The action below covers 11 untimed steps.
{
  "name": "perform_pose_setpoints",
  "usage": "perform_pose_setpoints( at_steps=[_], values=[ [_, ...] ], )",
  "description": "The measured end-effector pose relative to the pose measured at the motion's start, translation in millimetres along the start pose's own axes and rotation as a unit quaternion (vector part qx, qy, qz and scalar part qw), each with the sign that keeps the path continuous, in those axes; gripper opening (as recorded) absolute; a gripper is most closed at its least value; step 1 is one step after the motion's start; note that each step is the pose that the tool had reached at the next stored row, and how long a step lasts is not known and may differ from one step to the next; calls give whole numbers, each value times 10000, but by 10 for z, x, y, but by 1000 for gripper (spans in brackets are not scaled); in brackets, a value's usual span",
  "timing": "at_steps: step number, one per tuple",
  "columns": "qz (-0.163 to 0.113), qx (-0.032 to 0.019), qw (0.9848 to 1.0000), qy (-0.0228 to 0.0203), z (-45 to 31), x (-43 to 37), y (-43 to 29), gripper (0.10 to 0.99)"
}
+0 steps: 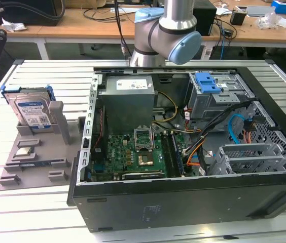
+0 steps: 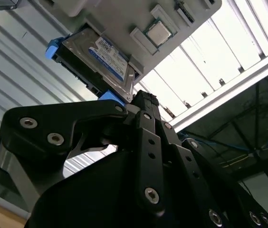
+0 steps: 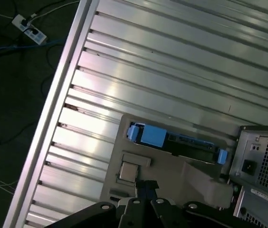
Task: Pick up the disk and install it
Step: 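Pick up the disk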
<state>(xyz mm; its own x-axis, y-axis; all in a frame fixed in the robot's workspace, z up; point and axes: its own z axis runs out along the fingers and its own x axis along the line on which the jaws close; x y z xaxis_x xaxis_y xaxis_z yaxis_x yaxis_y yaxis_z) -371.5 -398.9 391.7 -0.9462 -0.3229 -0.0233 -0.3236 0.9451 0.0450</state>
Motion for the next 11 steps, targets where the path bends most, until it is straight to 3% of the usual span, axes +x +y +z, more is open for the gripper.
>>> perform_pose_setpoints(
  at_steps=[4,11],
  values=[
    [-370,-9,9993,17,0,0,0,106],
    [-936,-22,9956,42,0,0,0,106]
  ],
)
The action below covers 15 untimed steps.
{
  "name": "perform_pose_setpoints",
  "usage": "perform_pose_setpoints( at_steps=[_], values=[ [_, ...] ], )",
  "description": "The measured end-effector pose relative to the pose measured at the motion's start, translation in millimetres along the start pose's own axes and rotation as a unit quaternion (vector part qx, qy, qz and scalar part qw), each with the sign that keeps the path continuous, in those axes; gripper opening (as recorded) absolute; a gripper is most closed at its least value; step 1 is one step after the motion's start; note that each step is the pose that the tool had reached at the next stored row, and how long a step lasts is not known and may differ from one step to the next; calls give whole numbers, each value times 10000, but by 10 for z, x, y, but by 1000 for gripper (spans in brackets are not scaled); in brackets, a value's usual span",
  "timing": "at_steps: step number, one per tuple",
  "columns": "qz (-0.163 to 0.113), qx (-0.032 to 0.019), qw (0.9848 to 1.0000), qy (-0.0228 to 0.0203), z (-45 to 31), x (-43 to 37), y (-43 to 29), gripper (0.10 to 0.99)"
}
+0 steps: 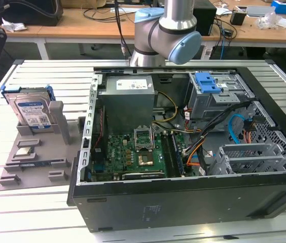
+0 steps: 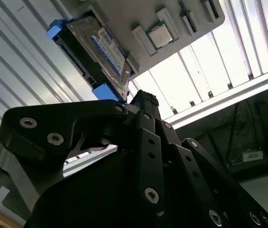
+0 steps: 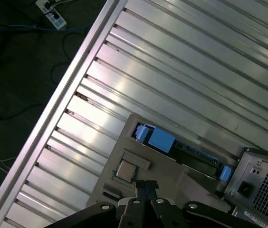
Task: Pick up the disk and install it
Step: 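Pick up the disk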
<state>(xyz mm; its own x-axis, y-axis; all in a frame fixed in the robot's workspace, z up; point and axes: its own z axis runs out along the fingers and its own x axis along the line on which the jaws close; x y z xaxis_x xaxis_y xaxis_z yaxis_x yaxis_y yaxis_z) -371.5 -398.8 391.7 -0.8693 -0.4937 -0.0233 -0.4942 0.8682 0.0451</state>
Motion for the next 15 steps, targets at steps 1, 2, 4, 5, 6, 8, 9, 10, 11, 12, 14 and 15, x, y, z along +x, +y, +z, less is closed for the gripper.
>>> perform_pose_setpoints(
  at_steps=[1,2,4,5,6,8,9,10,11,12,14,15],
  values=[
    [-59,-1,10000,3,0,0,0,106],
    [-129,-3,9999,6,0,0,0,106],
    [-332,-7,9994,15,0,0,0,106],
    [-470,-11,9989,21,0,0,0,106],
    [-521,-12,9986,23,0,0,0,106],
    [-732,-16,9973,33,0,0,0,106],
    [-799,-18,9968,36,0,0,0,106],
    [-859,-20,9963,39,0,0,0,106],
    [-968,-22,9953,43,0,0,0,106],
    [-1117,-26,9937,50,0,0,0,106],
    [-1459,-34,9893,66,0,0,0,106],
    [-1637,-38,9865,74,0,0,1,106]
  ],
)
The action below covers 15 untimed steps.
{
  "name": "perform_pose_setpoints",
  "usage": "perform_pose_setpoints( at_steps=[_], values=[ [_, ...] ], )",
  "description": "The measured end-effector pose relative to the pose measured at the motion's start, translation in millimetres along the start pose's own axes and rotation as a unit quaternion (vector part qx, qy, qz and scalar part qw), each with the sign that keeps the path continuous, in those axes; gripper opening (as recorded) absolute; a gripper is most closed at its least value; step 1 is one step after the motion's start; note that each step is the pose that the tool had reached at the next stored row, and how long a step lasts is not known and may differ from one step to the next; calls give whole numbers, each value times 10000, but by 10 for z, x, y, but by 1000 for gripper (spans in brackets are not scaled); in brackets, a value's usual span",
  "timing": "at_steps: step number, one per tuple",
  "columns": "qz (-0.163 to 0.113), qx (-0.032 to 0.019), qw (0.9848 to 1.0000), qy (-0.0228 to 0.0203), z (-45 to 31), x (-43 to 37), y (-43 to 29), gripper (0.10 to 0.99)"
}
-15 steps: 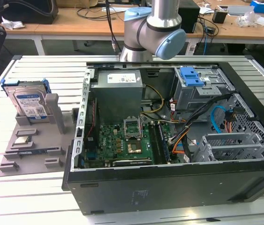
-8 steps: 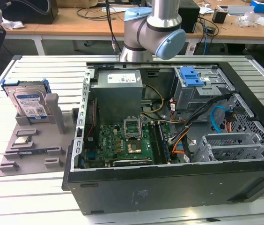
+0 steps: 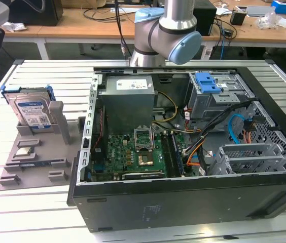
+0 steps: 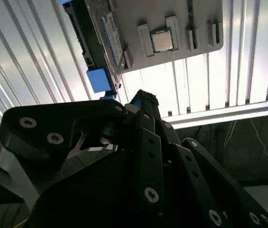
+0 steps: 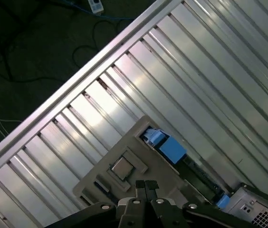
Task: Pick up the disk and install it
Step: 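Pick up the disk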
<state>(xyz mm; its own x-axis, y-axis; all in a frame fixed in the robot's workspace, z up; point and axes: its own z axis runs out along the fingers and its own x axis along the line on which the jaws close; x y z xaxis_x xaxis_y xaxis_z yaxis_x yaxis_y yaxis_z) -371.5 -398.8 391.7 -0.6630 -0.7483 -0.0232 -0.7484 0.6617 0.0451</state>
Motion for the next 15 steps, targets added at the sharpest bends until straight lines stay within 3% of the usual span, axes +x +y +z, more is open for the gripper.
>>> perform_pose_setpoints(
  at_steps=[4,8,15],
  values=[
    [-480,-11,9988,21,0,0,0,106],
    [-892,-21,9960,40,0,0,0,106],
    [-1621,-38,9867,73,0,0,0,106]
  ],
)
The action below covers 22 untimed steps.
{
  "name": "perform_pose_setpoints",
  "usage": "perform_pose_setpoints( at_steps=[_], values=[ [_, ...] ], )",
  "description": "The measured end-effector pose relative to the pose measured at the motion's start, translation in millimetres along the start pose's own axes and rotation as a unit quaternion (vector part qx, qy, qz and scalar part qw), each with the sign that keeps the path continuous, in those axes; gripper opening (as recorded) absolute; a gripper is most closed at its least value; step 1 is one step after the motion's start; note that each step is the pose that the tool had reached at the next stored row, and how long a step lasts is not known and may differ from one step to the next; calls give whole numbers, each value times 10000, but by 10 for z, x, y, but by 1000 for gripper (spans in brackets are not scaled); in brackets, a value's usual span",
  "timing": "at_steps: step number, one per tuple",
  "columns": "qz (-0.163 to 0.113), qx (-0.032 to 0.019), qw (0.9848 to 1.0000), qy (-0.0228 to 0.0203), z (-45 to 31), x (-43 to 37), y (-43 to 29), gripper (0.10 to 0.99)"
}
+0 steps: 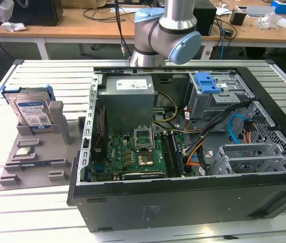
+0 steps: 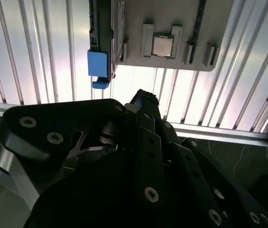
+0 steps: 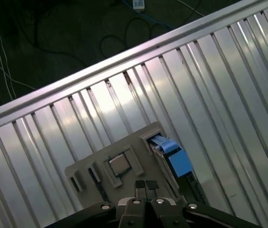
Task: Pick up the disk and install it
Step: 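Pick up the disk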
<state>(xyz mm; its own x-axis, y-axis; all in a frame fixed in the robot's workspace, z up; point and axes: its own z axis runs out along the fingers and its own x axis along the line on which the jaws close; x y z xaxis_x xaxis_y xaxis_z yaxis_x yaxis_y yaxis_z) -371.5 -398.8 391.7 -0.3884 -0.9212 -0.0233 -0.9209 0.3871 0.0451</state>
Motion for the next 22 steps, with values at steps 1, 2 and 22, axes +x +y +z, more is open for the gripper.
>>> perform_pose_setpoints(
  at_steps=[1,2,22],
  values=[
    [-82,-2,10000,3,0,0,0,106],
    [-188,-4,9998,8,0,0,0,106],
    [-1400,-32,9901,63,0,0,0,235]
  ],
)
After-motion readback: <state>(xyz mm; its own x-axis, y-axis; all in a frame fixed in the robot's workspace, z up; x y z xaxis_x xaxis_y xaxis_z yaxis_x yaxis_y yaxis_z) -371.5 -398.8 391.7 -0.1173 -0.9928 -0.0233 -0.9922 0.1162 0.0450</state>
